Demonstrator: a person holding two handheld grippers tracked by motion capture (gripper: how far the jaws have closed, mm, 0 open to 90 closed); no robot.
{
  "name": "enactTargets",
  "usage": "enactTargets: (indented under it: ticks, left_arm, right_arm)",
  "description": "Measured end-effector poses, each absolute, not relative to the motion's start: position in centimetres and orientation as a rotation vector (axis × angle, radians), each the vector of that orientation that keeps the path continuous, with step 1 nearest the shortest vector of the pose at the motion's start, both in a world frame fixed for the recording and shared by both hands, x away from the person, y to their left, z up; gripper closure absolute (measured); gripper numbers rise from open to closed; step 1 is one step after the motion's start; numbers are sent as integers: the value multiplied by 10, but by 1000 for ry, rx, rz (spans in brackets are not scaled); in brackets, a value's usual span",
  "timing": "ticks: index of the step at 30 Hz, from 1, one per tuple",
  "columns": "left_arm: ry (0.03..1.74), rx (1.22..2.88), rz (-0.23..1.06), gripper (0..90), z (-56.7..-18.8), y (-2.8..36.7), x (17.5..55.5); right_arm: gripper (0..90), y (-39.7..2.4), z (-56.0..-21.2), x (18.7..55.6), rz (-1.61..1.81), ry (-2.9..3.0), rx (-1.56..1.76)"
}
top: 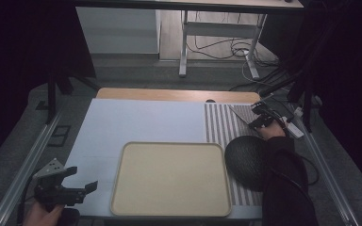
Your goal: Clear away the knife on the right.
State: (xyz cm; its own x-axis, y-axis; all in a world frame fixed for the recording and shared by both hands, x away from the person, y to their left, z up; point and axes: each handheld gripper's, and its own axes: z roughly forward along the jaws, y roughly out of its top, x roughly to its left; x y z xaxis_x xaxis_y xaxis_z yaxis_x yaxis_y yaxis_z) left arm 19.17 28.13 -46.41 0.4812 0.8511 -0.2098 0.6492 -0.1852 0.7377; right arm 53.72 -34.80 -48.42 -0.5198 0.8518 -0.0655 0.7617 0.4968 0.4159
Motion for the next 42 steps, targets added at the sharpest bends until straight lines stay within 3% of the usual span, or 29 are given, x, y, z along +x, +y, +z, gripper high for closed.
enactTargets:
  ticks: [13, 42]
  left_arm:
    - [1247, 1917, 317, 11, -464, 281, 192]
    - [1249, 1905, 347, 7, -462, 281, 189]
  right_arm:
    - [803, -361, -467, 527, 670, 2439, 1423]
    - [803, -326, -447, 461, 775, 2523, 1333]
